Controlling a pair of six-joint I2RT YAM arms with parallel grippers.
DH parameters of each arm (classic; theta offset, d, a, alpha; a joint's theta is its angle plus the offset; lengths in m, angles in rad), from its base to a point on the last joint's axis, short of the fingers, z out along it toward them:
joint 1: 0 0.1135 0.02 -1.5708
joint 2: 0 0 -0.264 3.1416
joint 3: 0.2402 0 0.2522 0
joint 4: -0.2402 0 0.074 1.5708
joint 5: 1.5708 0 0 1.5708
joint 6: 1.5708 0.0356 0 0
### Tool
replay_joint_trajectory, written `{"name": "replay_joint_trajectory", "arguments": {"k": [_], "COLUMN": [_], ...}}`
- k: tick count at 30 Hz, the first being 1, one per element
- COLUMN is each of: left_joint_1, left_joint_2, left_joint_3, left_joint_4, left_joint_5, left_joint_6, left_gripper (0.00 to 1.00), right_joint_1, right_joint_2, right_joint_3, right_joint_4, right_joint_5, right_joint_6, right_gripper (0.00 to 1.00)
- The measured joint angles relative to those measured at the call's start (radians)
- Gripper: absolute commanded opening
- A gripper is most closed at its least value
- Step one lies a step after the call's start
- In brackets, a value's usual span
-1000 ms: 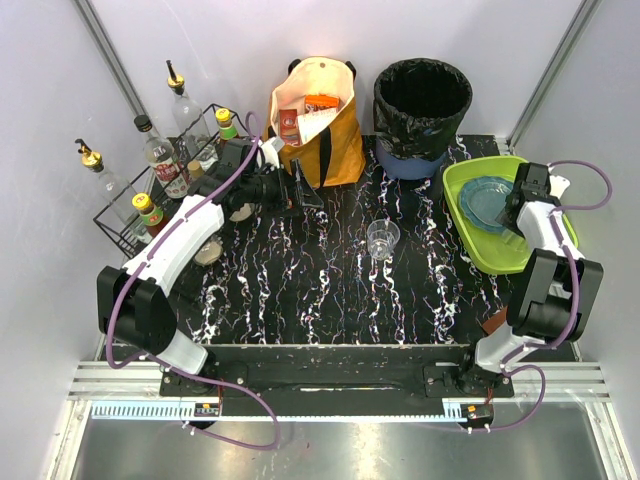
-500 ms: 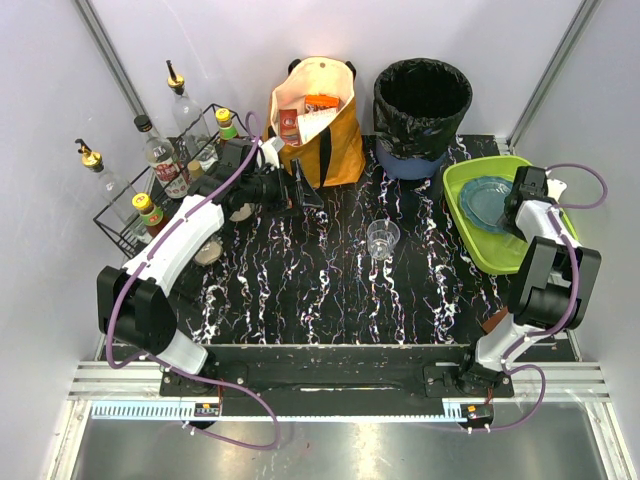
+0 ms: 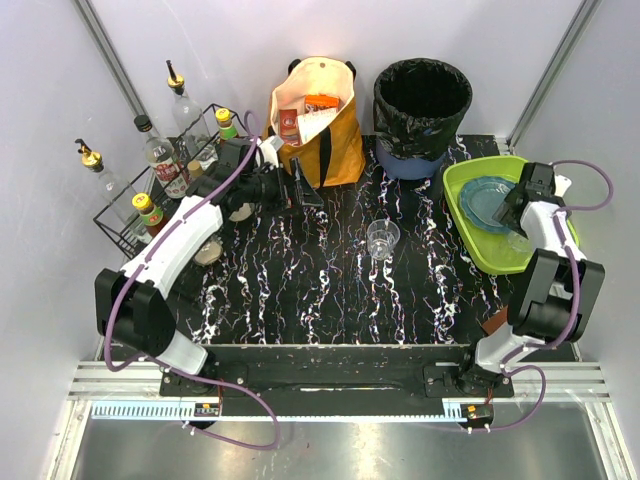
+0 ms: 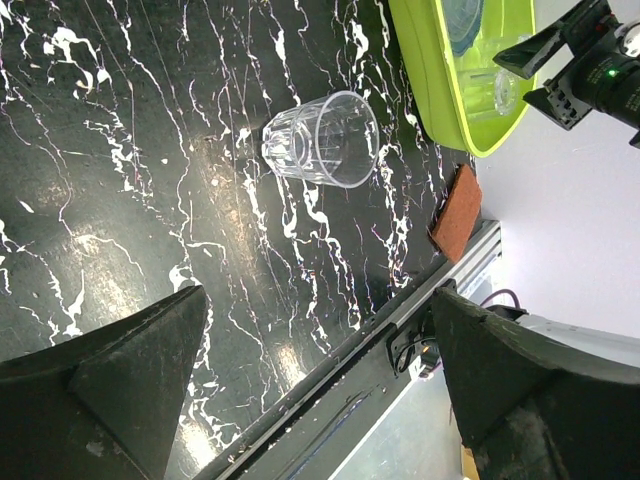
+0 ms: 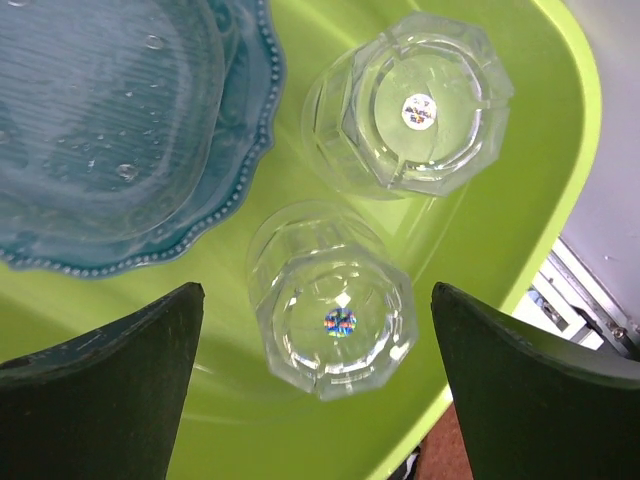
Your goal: Clear the kitchen counter
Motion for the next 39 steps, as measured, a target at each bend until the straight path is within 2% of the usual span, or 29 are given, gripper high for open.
{"name": "replay_joint_trajectory", "arguments": {"k": [7, 13, 20, 24, 29, 34, 37, 39], "left_joint_1": [0.0, -0.029, -0.161, -0.235, -0.299, -0.342, -0.354, -0.36], "left_joint_2": [-0.029, -0.023, 0.084, 0.185, 0.283, 0.37, 0.42, 0.455], "left_joint_3": [-0.012, -0.031, -0.023, -0.022, -0.014, 0.032, 0.081, 0.117], "left_joint_4": [0.038, 0.09, 0.15, 0.191, 0.249, 0.314, 0.314, 0.317], "left_joint_5": [0.0, -0.015, -0.093, -0.158, -0.225, -0.308, -0.353, -0.383], "left_joint_6": [-0.011, -0.03, -0.033, -0.024, -0.023, -0.048, -0.055, -0.06], "left_gripper": [0.99, 0.95, 0.87, 0.84, 0.8, 0.74, 0.67, 0.58], "right_joint_1": [0.0, 0.003, 0.062, 0.126, 0.178, 0.185, 0.186, 0.186], "right_joint_2": [-0.103, -0.237, -0.406, -0.444, -0.46, -0.493, -0.523, -0.529], "right_joint_3": [0.089, 0.112, -0.027, -0.1, -0.176, -0.213, -0.213, -0.213], "right_joint_4": [-0.093, -0.136, -0.076, -0.055, -0.028, -0.024, -0.014, -0.005], "right_joint_5": [-0.092, -0.363, -0.723, -0.828, -0.874, -0.84, -0.822, -0.82], "right_joint_6": [0.017, 0.089, 0.205, 0.256, 0.309, 0.376, 0.399, 0.408], "right_gripper": [0.94, 0.91, 0.9, 0.89, 0.86, 0.86, 0.86, 0.86]}}
